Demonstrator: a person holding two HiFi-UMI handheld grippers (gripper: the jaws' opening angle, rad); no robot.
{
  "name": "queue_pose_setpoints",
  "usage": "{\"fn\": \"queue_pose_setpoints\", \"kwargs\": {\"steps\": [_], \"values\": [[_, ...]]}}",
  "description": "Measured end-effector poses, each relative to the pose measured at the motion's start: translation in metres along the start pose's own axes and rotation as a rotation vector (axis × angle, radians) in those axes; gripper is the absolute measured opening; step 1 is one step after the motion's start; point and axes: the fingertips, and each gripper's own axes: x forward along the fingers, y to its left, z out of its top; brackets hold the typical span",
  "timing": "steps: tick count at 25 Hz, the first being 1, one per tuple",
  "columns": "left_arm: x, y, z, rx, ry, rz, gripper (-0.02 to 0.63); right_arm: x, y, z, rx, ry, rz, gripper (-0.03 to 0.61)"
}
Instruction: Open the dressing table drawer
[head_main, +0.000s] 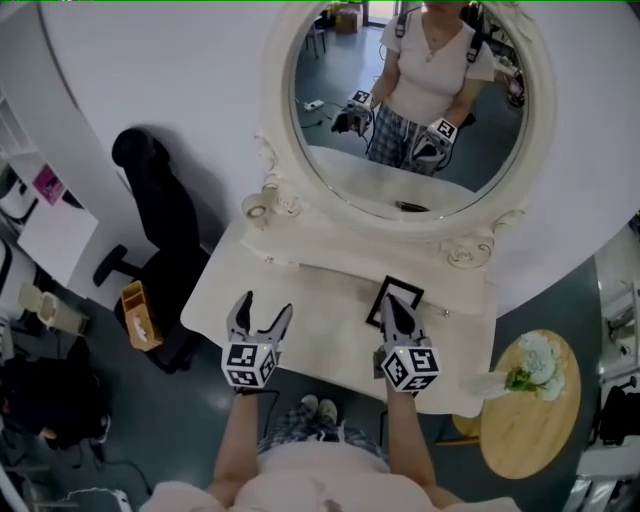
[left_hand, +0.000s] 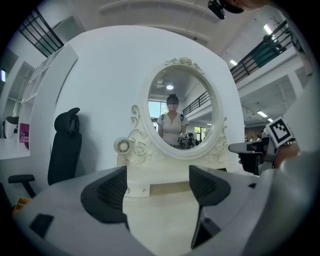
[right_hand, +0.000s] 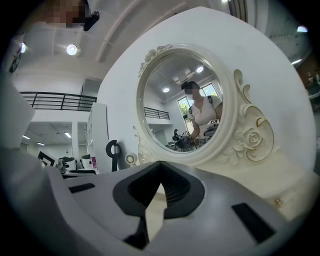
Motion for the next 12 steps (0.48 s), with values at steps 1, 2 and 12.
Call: {"fn": "queue_pose_setpoints", "kwargs": {"steps": [1, 2, 12], "values": [[0.004, 0.001, -0.001, 0.002, 0.005, -0.004, 0.374, 0.003, 0.0, -0.001, 0.0, 0.003, -0.003, 0.015], [0.008, 0.003, -0.003, -0.001, 0.01, -0.006, 0.374, 0.006, 0.001, -0.002, -0.001, 0.009, -0.003, 0.015], [0.057, 0.054, -0.036, -0.052, 0.069, 0.048, 0.374, 0.075, 0.039, -0.051, -0.005, 0.112, 0.096, 0.015]]}}
